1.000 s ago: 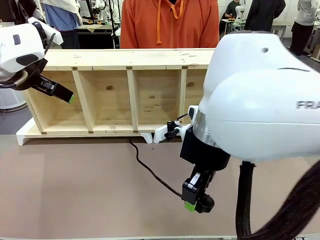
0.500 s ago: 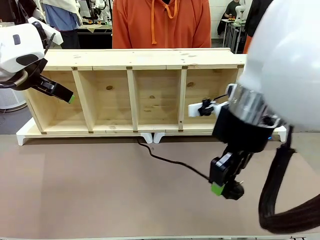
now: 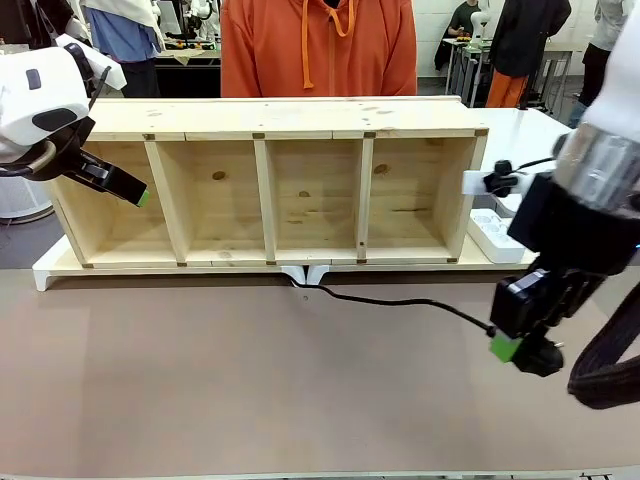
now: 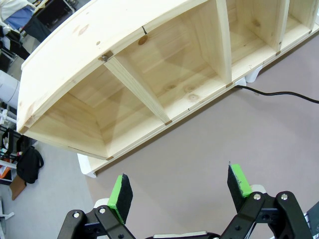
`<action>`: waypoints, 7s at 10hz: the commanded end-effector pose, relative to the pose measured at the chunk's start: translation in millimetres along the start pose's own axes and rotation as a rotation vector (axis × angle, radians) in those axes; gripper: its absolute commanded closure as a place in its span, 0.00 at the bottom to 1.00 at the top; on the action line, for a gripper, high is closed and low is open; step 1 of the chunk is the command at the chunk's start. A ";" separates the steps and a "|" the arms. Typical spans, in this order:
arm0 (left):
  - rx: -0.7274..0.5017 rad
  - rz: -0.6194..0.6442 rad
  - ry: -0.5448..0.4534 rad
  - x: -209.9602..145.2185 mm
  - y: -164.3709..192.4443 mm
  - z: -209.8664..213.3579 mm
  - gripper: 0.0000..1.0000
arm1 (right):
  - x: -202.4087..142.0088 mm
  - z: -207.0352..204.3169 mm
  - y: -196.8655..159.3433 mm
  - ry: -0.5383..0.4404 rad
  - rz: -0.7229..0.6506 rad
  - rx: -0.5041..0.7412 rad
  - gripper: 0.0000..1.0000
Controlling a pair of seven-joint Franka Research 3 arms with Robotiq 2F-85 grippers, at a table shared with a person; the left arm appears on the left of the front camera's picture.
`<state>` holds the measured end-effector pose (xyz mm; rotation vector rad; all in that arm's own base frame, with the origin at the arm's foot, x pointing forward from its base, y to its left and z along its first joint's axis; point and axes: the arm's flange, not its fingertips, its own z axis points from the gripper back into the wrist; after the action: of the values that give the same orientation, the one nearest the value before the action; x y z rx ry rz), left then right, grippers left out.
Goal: Perform cable management.
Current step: Pull the grasped Power Cable to the location of the Power Strip.
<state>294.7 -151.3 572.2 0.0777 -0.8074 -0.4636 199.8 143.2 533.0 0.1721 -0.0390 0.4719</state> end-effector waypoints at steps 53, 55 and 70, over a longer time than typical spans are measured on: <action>0.011 -0.008 0.008 -0.9 0.2 1.5 0.00 | 143.9 115.3 -239.7 -0.189 -0.338 -0.062 0.61; 0.011 -0.008 0.008 -0.9 0.2 1.5 0.00 | 154.7 122.5 -255.3 -0.180 -0.381 -0.083 0.61; 0.011 -0.008 0.008 -0.9 0.2 1.5 0.00 | 247.5 97.8 -275.8 -0.116 -0.378 -0.097 0.61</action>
<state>294.5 -151.5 572.3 0.0775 -0.8076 -0.4641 534.3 -9.4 601.8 0.1233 -0.1437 0.0919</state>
